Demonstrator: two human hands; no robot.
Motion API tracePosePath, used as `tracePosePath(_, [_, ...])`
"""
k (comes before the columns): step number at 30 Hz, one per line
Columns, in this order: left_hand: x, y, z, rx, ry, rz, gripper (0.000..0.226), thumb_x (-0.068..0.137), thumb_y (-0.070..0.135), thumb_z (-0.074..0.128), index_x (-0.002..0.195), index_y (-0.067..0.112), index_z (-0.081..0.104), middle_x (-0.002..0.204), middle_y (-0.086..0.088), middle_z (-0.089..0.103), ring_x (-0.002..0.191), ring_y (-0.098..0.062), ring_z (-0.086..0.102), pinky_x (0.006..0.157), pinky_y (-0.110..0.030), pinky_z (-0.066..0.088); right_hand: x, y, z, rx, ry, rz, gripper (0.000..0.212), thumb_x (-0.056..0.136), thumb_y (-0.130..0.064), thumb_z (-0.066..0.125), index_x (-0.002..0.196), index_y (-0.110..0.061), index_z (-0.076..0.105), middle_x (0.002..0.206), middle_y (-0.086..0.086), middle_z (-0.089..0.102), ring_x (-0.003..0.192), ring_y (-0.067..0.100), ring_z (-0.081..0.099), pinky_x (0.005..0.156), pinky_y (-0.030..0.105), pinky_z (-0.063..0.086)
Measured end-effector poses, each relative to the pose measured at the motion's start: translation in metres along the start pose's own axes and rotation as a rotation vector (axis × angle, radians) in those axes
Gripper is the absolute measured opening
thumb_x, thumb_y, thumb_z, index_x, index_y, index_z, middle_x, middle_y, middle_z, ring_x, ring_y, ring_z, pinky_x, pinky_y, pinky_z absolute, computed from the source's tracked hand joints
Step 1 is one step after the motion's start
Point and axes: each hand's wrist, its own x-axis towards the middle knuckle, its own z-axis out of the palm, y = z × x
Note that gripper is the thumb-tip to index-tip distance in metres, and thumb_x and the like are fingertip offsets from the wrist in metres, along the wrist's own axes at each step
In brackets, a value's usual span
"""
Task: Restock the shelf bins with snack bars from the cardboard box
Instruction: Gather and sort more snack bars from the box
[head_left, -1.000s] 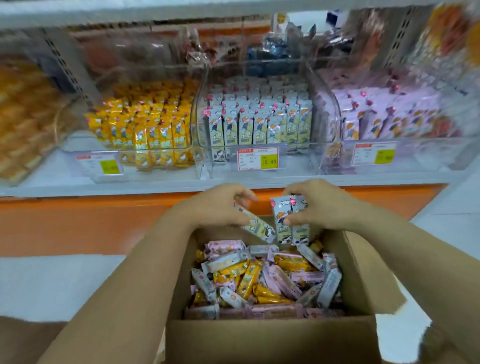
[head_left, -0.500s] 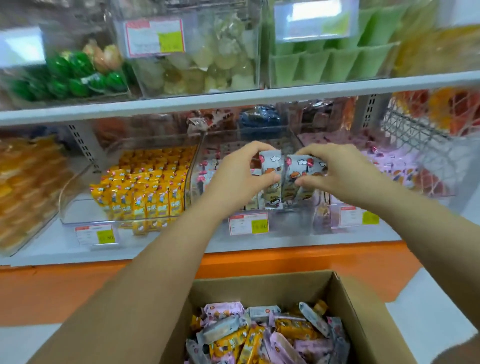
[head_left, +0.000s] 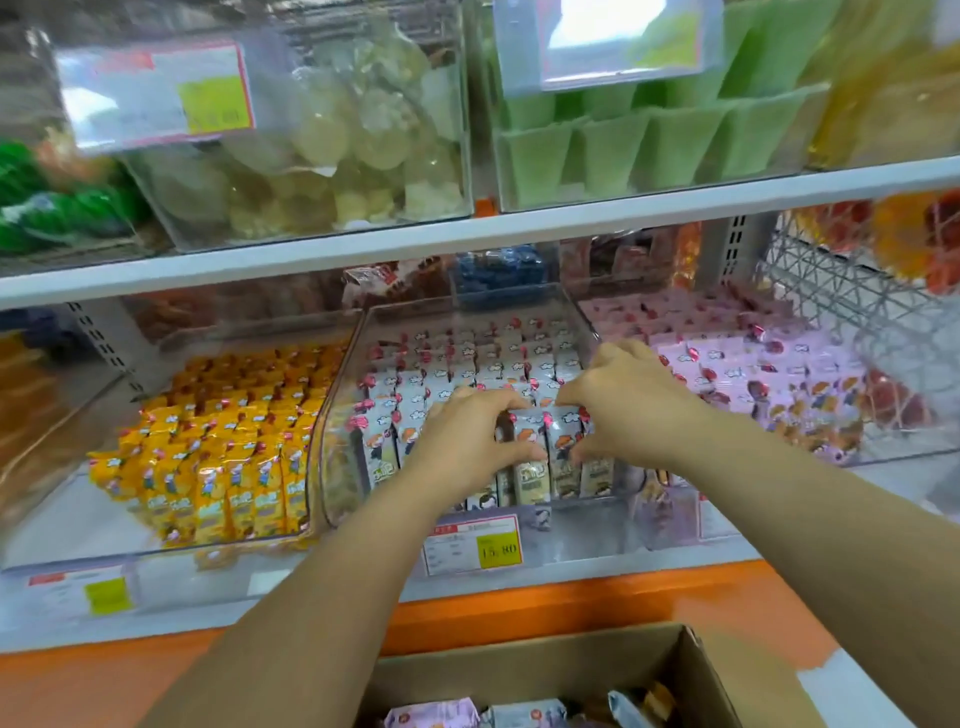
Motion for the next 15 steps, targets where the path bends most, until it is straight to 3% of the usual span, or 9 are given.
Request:
tracePosePath(3, [-0.001,-0.004,0.002,-0.093,0.009,-0.012,0.058,0.073,0.050,0.074,0.124,0.031,0.055,0.116,0.000,0.054,0.109,-0.020,0.051,0.096,-0.035,0.043,0.004,-0.005,0.006,-0.054,0.024,0.011,0.050,0.084,-0.048,0.064,0.128,-0.029,0.052,0.118,0.002,0.060,0.126,0.023,0.038,0.113,0.046,0.012])
tracePosePath(5, [-0.003,-0.004,-0.002,-0.213,0.029,-0.003,0.055,0.074,0.042,0.076,0.123,0.026,0.056,0.090,0.007,0.055,0.083,-0.010,0.054,0.076,-0.027,0.045,0.005,-0.006,0.010,-0.078,0.097,0.024,0.051,0.086,-0.046,0.061,0.131,-0.027,0.048,0.125,0.000,0.056,0.127,0.022,0.037,0.112,0.046,0.013])
tracePosePath(8, [-0.006,-0.004,-0.006,-0.292,0.040,-0.019,0.047,0.077,0.037,0.075,0.118,0.032,0.051,0.061,0.006,0.050,0.049,-0.003,0.044,0.051,-0.020,0.034,0.001,-0.003,0.012,-0.018,0.232,0.027,0.053,0.087,-0.042,0.062,0.134,-0.026,0.043,0.132,-0.001,0.046,0.127,0.023,0.033,0.109,0.041,0.019])
tracePosePath(10, [-0.009,0.000,-0.008,-0.302,0.034,-0.019,0.049,0.078,0.036,0.075,0.120,0.036,0.049,0.060,0.006,0.048,0.047,-0.004,0.042,0.047,-0.019,0.032,-0.007,0.000,0.009,0.048,0.331,-0.022,0.047,0.082,-0.038,0.069,0.124,-0.025,0.054,0.122,-0.001,0.054,0.119,0.025,0.040,0.102,0.040,0.028])
tracePosePath(13, [-0.011,0.010,-0.010,-0.298,0.030,0.016,0.050,0.079,0.034,0.074,0.123,0.032,0.050,0.061,0.010,0.046,0.044,0.000,0.040,0.047,-0.019,0.030,-0.021,0.011,0.009,0.157,0.452,-0.054,0.035,0.061,-0.024,0.087,0.091,-0.019,0.070,0.090,0.001,0.066,0.092,0.031,0.058,0.080,0.042,0.045])
tracePosePath(15, [-0.009,0.016,-0.012,-0.341,0.035,0.040,0.047,0.080,0.035,0.073,0.120,0.032,0.049,0.056,0.005,0.046,0.036,-0.002,0.035,0.046,-0.022,0.028,-0.034,0.014,0.006,0.292,0.472,-0.042,0.035,0.070,-0.023,0.082,0.101,-0.020,0.069,0.098,0.000,0.067,0.099,0.030,0.055,0.083,0.041,0.043])
